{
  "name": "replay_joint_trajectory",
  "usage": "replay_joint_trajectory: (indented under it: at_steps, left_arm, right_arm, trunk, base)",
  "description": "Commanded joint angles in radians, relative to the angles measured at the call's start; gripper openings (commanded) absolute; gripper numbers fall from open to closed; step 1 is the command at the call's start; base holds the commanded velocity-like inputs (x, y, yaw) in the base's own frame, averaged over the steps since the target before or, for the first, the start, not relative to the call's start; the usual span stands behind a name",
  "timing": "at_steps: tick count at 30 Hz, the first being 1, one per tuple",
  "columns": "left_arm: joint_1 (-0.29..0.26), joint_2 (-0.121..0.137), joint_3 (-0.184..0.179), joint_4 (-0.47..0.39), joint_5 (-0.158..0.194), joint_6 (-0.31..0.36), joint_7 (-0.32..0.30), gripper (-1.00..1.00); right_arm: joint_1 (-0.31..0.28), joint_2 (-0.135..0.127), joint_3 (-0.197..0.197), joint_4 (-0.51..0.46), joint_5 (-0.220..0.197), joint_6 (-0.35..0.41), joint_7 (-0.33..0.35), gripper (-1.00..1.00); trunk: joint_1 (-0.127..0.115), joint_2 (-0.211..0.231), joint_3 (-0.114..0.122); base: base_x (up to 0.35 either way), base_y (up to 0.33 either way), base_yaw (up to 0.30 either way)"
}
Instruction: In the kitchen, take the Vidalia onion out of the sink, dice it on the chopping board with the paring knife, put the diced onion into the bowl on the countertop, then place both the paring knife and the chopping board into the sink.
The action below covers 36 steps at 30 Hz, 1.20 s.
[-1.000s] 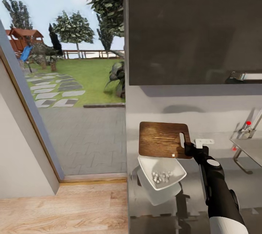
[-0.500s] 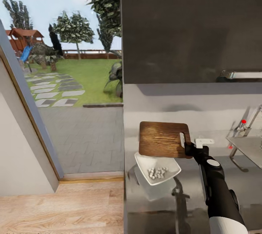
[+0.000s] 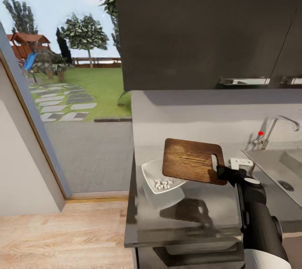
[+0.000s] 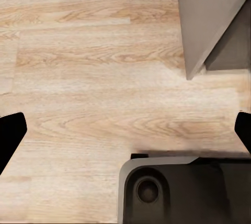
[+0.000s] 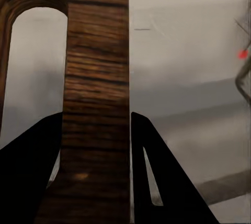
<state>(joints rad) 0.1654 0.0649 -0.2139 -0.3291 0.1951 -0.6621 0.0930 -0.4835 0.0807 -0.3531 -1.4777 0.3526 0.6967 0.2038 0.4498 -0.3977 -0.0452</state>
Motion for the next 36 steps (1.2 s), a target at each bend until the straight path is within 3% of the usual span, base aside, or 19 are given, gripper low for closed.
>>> replay_joint_trajectory:
  at_steps: [1,7,17,20,36]
  left_arm:
    - [0.0,0.001,-0.009,-0.002,0.003,-0.001,0.01,1.0]
    - [0.0,0.001,-0.009,-0.002,0.003,-0.001,0.01,1.0]
    - [0.0,0.001,-0.009,-0.002,0.002,-0.001,0.01,1.0]
    - [0.0,0.001,-0.009,-0.002,0.002,-0.001,0.01,1.0]
    - [0.0,0.001,-0.009,-0.002,0.002,-0.001,0.01,1.0]
  right_arm:
    - [-0.001,0.001,-0.001,-0.002,0.009,0.004,0.009,-1.0]
    - [-0.001,0.004,0.024,-0.004,0.009,0.007,0.009,-1.0]
    - [-0.001,0.015,0.03,-0.006,0.011,0.009,0.005,-1.0]
    - [-0.001,0.016,0.052,-0.006,0.013,0.01,0.002,-1.0]
    - [-0.001,0.016,0.056,-0.006,0.014,0.011,0.002,-1.0]
  trunk:
    - [0.0,-0.002,-0.002]
    - [0.0,-0.002,-0.002]
    - [0.0,-0.002,-0.002]
    - [0.0,-0.002,-0.002]
    - [0.0,-0.002,-0.002]
  base:
    - [-0.241,-0.223,0.0]
    - [-0.241,-0.223,0.0]
    - [-0.241,-0.228,0.001]
    - [-0.24,-0.237,0.112]
    - [-0.183,-0.233,0.081]
